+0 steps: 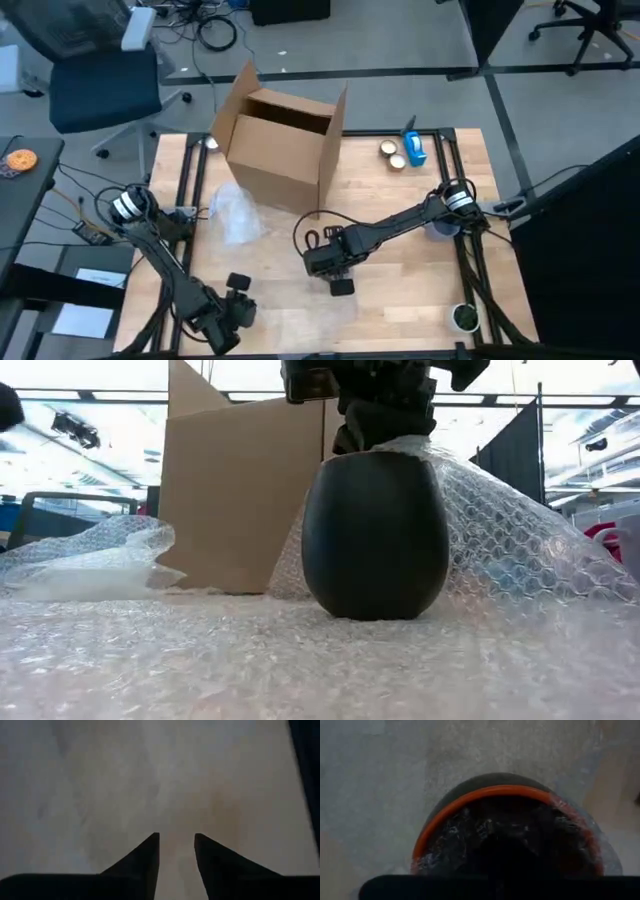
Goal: Wrap mug
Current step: Wrap the orange mug with bubble wrap
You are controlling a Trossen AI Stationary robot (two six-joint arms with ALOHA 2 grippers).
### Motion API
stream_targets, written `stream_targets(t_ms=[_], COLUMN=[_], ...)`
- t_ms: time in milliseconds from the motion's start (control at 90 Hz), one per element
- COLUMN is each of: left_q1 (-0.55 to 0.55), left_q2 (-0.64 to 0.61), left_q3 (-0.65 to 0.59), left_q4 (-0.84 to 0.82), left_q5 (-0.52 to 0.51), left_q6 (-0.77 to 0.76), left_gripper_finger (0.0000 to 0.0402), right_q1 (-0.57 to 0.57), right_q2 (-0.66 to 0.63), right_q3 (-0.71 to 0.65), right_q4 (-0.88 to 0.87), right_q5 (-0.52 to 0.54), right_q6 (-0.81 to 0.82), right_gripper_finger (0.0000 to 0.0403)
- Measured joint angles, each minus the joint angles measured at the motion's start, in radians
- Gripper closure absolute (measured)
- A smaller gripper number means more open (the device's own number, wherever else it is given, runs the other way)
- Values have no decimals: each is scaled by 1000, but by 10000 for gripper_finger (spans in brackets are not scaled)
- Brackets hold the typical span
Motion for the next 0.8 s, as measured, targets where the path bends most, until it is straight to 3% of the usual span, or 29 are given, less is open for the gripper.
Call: stream_targets(t_ms=[144, 389, 600, 800], left_q1=[41, 83, 78, 82], left_q2=[0, 1, -48, -118], left_q3=[-46, -116, -52, -103], left_q4=[17, -62, -197, -285], left_q5=[9, 118, 109, 99], left_q6=[9, -44, -105, -227], left_gripper_finger=[256, 237, 236, 240], right_q1=[6, 7, 6, 6], right_q2=[0, -1, -2, -3], right_q3=[0, 0, 0, 0], right_q4=[0, 0, 1, 1], right_q5=[0, 2, 3, 3], right_q6=[0, -5, -5, -4], right_gripper_finger=[403, 403, 403, 403])
